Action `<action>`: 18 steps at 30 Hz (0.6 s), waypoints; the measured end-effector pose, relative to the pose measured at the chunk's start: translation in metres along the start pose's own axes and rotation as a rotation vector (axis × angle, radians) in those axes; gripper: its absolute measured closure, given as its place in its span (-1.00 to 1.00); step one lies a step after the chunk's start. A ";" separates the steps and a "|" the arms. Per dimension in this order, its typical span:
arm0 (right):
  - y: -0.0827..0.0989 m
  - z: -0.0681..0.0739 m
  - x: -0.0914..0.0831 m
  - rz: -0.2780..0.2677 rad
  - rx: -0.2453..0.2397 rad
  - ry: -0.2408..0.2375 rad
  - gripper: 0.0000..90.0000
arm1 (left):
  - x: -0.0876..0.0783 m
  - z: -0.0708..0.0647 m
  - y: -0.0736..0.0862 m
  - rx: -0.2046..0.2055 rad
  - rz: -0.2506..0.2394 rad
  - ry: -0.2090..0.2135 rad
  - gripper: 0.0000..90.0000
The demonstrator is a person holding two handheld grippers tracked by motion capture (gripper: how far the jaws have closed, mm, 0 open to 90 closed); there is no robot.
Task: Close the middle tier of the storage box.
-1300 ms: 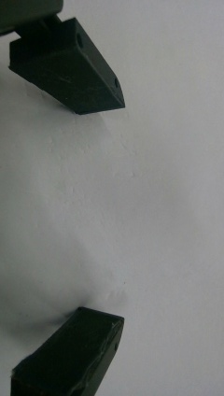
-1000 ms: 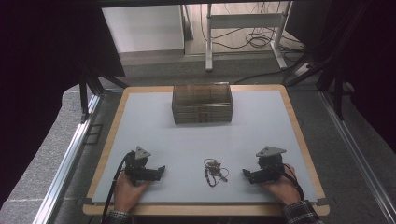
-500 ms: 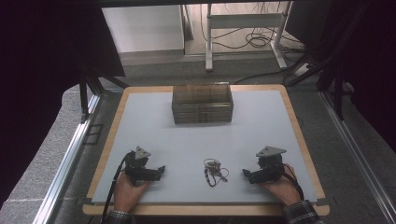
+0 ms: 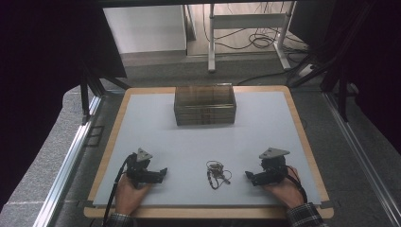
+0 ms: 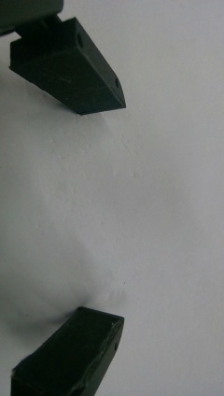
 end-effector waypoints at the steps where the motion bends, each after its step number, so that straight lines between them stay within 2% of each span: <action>1: 0.000 0.000 0.000 0.000 0.002 -0.003 -0.95 | 0.000 0.000 0.000 0.000 0.000 0.000 -0.97; 5: -0.002 0.003 -0.001 0.003 0.000 -0.015 -0.90 | 0.000 0.000 0.000 0.000 0.000 0.000 -0.97; 13: -0.006 0.003 -0.003 -0.011 -0.035 -0.003 -0.86 | 0.000 0.000 0.000 0.000 0.000 0.001 -0.97; 18: -0.010 0.004 -0.005 -0.017 -0.038 -0.002 -0.82 | 0.000 0.000 0.000 0.000 0.000 0.000 -0.97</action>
Point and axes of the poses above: each handheld gripper's, and its own axes: x roughly forward along the jaws, y roughly out of its underside, z roughly to its left, the point moved 7 cm from there along x, roughly forward along the jaws, and after that the axes turned 8 degrees about x, right-handed, at the moved point
